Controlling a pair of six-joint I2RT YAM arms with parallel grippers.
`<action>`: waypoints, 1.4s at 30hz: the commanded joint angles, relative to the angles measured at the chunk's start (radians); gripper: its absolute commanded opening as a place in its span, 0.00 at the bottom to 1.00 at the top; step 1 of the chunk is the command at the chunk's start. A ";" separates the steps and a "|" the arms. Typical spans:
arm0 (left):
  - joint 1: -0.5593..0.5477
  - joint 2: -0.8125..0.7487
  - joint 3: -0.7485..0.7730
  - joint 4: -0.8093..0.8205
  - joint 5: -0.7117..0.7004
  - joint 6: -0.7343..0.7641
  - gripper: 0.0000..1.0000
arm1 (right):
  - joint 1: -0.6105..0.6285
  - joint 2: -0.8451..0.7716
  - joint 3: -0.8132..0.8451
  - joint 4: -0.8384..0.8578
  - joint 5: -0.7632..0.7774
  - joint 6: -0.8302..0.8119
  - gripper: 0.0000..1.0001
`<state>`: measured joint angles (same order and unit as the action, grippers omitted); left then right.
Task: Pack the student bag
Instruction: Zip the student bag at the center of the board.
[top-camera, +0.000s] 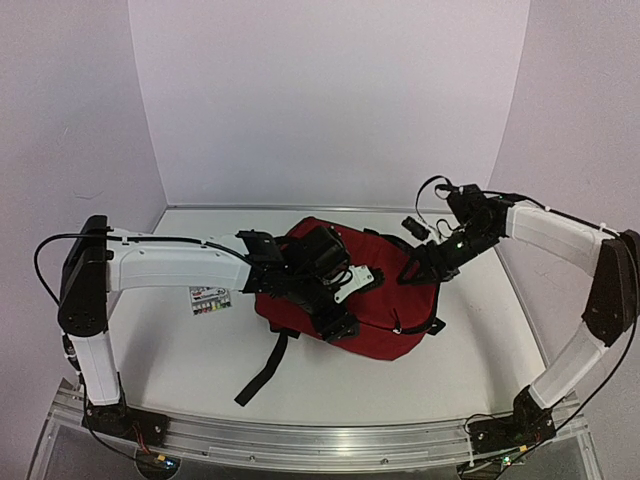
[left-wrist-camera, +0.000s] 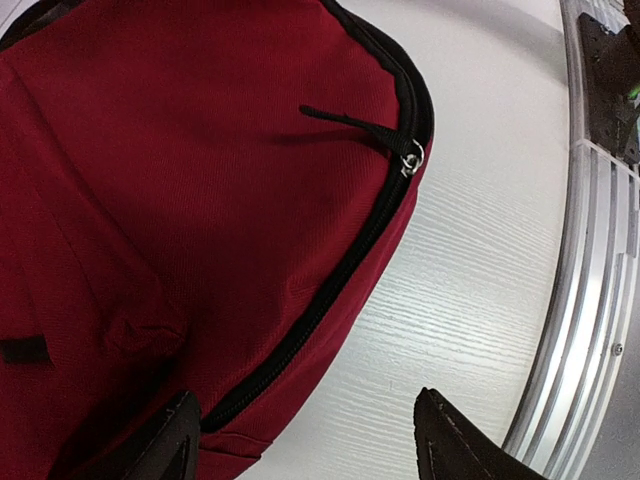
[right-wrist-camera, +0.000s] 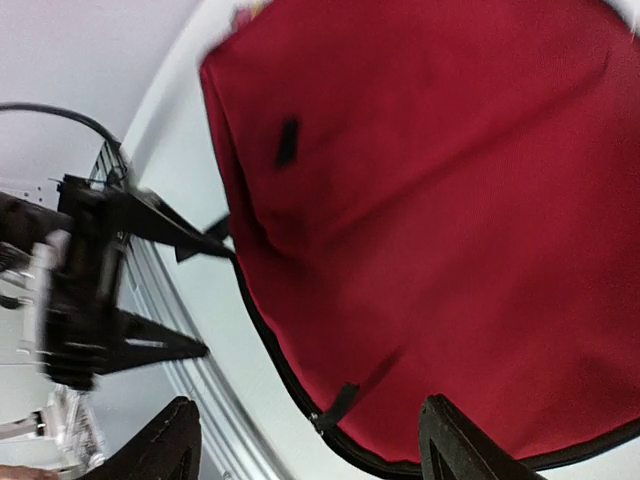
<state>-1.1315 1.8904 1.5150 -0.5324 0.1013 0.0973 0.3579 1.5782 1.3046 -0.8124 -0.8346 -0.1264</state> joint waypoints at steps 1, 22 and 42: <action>-0.003 0.003 0.048 0.026 -0.015 0.083 0.73 | 0.032 0.055 -0.055 -0.023 -0.038 0.008 0.71; -0.027 0.152 0.199 -0.004 -0.041 0.234 0.70 | 0.092 0.183 -0.107 0.012 -0.046 0.017 0.44; -0.029 0.099 0.142 -0.167 -0.060 0.197 0.00 | -0.027 0.094 -0.035 -0.061 0.136 -0.031 0.00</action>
<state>-1.1568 2.0852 1.7112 -0.6171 0.0533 0.3246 0.3640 1.7349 1.2122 -0.8308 -0.8001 -0.1241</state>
